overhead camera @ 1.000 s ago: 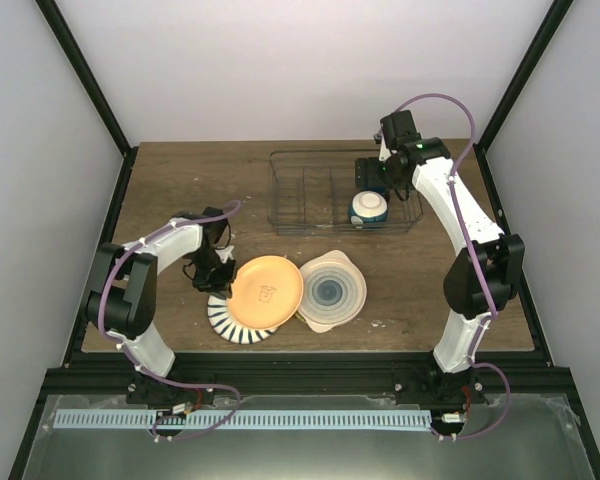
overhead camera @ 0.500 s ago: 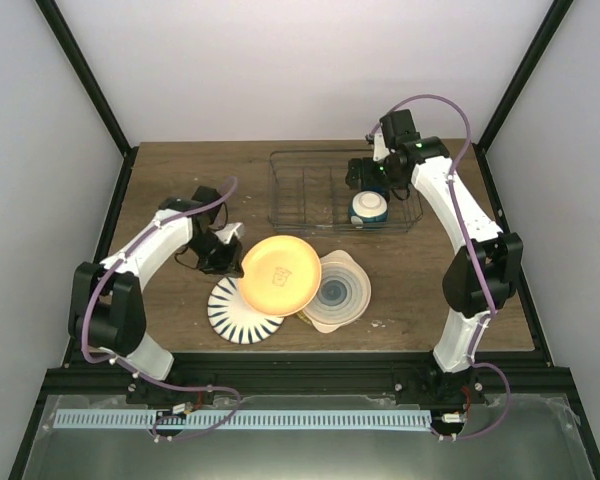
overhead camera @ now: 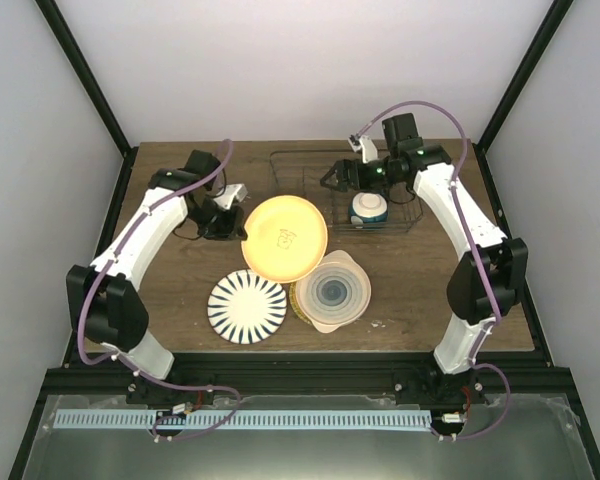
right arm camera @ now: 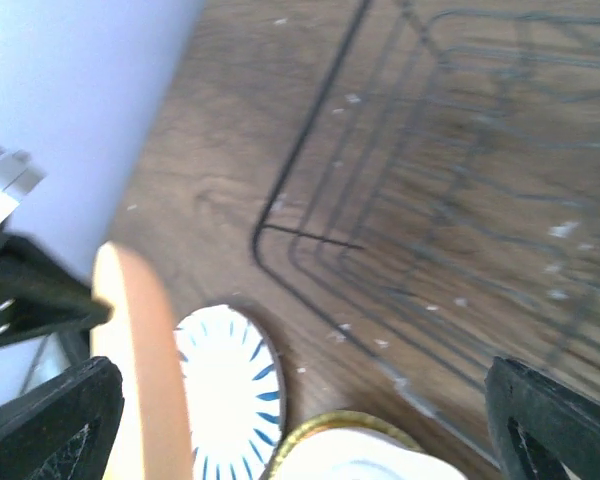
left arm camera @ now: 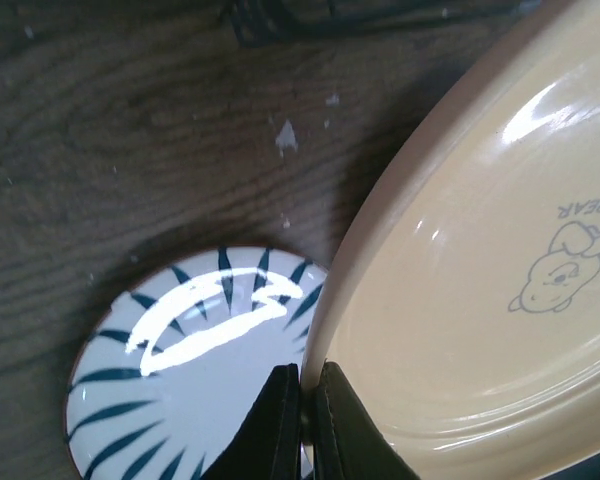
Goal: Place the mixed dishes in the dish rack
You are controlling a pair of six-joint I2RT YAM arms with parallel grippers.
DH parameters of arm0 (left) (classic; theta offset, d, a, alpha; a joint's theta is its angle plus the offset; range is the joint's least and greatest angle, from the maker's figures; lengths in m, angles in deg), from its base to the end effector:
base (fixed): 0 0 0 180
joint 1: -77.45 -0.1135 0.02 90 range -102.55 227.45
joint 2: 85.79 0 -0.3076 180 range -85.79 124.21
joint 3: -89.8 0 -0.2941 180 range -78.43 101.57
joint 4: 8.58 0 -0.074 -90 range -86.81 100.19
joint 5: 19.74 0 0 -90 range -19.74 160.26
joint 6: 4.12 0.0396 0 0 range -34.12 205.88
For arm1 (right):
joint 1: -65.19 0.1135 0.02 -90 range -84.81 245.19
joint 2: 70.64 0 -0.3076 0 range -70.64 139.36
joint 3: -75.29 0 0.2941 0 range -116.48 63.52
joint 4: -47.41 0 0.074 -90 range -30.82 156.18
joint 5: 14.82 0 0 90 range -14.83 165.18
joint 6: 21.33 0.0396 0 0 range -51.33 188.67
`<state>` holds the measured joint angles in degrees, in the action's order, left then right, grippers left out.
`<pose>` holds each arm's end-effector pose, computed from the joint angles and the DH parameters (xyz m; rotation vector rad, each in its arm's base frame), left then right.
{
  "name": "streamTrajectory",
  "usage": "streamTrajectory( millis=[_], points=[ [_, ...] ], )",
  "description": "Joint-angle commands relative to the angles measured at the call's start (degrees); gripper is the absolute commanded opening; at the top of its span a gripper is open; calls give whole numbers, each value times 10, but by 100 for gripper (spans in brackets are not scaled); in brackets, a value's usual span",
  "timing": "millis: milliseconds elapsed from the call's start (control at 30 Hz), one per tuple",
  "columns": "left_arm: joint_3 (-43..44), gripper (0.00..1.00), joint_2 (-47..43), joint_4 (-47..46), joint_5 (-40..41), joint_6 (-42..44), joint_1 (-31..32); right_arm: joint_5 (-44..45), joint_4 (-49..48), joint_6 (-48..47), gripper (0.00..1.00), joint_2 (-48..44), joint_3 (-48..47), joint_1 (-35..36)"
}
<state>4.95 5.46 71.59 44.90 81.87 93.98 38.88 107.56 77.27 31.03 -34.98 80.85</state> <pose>0.3271 -0.1148 0.3344 0.3949 2.8783 -0.7053 0.4163 0.1410 0.3758 -0.4305 2.4285 0.9649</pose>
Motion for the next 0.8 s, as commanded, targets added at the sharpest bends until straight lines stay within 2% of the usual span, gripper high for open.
streamTrajectory(
  millis=[0,100,300,500,633,767],
  points=[
    [39,0,33,-15,15,-7,0,-170,-37,-5,100,-25,26,1],
    [54,0,50,-25,20,-5,0,-217,-38,-17,100,-27,36,3],
    [97,0,85,-43,17,-5,0,-219,-26,-38,99,-10,45,25],
    [141,0,108,-50,11,-7,1,-195,-27,-46,96,21,46,59],
    [144,0,108,-54,11,-8,0,-170,-36,-47,92,30,47,61],
    [143,0,109,-51,11,-8,0,-138,-25,-59,93,35,34,62]
  ],
)
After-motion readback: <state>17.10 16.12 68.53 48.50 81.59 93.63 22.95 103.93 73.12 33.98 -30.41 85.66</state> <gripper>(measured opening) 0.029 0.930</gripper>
